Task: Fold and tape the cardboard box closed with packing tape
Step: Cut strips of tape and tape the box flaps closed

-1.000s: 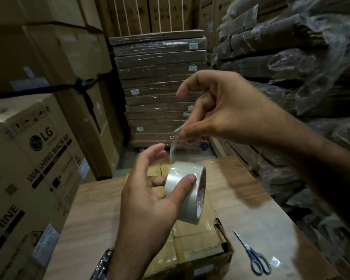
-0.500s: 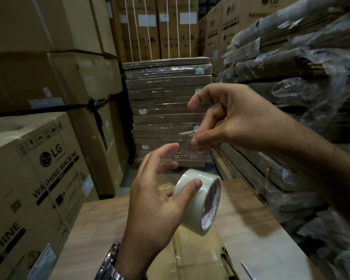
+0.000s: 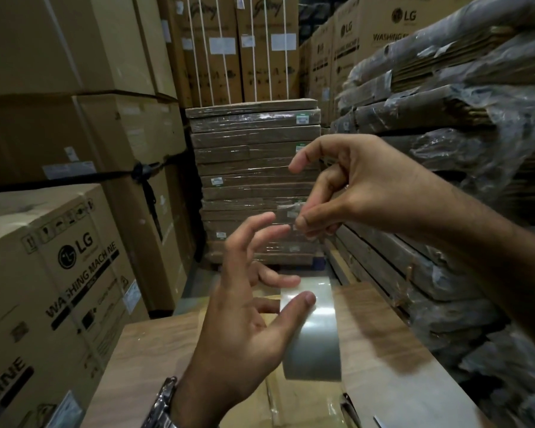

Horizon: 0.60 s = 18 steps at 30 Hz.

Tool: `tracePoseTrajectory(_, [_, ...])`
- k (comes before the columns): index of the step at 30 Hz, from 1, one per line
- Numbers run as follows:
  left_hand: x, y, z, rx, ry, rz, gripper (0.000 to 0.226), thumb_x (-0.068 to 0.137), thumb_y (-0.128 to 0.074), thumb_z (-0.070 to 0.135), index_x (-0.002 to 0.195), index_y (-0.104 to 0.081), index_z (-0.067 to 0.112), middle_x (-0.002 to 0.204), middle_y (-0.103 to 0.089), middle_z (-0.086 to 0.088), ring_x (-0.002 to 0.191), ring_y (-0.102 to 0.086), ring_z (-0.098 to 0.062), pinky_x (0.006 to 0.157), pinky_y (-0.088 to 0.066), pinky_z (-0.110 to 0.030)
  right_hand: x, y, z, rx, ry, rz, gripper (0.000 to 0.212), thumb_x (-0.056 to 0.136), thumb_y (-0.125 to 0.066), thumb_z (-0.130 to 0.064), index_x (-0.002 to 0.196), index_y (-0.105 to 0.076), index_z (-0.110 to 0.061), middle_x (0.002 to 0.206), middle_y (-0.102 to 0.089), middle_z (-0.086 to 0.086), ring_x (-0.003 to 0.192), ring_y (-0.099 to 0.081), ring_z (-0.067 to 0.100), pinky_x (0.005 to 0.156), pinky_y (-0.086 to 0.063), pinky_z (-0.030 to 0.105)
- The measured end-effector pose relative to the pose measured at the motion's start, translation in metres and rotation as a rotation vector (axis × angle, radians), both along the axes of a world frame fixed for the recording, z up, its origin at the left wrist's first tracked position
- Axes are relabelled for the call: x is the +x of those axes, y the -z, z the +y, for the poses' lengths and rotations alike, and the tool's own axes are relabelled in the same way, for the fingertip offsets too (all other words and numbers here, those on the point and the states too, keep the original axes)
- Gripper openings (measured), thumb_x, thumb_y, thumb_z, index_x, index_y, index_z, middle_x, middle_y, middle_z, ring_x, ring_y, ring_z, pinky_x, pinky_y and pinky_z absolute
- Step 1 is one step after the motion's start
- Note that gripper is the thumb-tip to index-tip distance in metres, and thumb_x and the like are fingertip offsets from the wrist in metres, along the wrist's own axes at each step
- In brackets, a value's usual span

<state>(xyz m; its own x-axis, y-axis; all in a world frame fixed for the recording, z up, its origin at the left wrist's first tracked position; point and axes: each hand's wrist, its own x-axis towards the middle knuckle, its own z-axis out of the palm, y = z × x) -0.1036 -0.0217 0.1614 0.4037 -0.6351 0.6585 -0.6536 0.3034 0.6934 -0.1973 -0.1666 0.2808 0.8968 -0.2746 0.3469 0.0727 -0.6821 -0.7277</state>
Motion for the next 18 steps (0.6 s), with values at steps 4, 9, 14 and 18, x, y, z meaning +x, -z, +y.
tracePoseTrajectory(4, [0.0022, -0.002, 0.0029, 0.039, 0.01, -0.053, 0.077, 0.074, -0.075, 0.021, 0.13, -0.039, 0.06, 0.122, -0.052, 0.025, 0.095, -0.065, -0.012, 0.067, -0.061, -0.034, 0.0015, 0.0005, -0.0011, 0.008, -0.01, 0.007, 0.053, 0.069, -0.077, -0.002, 0.115, -0.053, -0.014, 0.072, -0.073, 0.01, 0.065, -0.073, 0.021, 0.062, -0.061, 0.033])
tracePoseTrajectory(9, [0.0034, -0.0061, 0.006, 0.069, 0.025, -0.1, 0.082, 0.072, -0.076, 0.022, 0.137, -0.037, 0.055, 0.129, -0.048, 0.027, 0.096, -0.063, -0.009, 0.064, -0.056, -0.021, 0.0006, 0.0007, -0.0026, 0.028, -0.023, 0.026, 0.054, 0.067, -0.076, -0.004, 0.114, -0.052, -0.016, 0.075, -0.073, 0.011, 0.068, -0.073, 0.023, 0.064, -0.061, 0.033])
tracePoseTrajectory(14, [0.0036, -0.0069, 0.0078, 0.078, 0.04, -0.114, 0.083, 0.072, -0.077, 0.018, 0.14, -0.04, 0.046, 0.131, -0.049, 0.023, 0.096, -0.063, -0.012, 0.064, -0.058, -0.024, -0.0013, 0.0014, -0.0029, 0.024, -0.013, 0.031, 0.054, 0.069, -0.076, -0.004, 0.116, -0.052, -0.014, 0.075, -0.073, 0.012, 0.068, -0.073, 0.024, 0.062, -0.06, 0.031])
tracePoseTrajectory(18, [0.0028, -0.0068, 0.0079, 0.082, 0.073, -0.099, 0.082, 0.072, -0.078, 0.017, 0.139, -0.041, 0.046, 0.13, -0.05, 0.019, 0.097, -0.062, -0.018, 0.065, -0.059, -0.027, -0.0049, 0.004, 0.0014, -0.047, 0.048, -0.012, 0.058, 0.067, -0.077, -0.01, 0.118, -0.052, -0.016, 0.073, -0.074, 0.008, 0.066, -0.073, 0.019, 0.064, -0.061, 0.033])
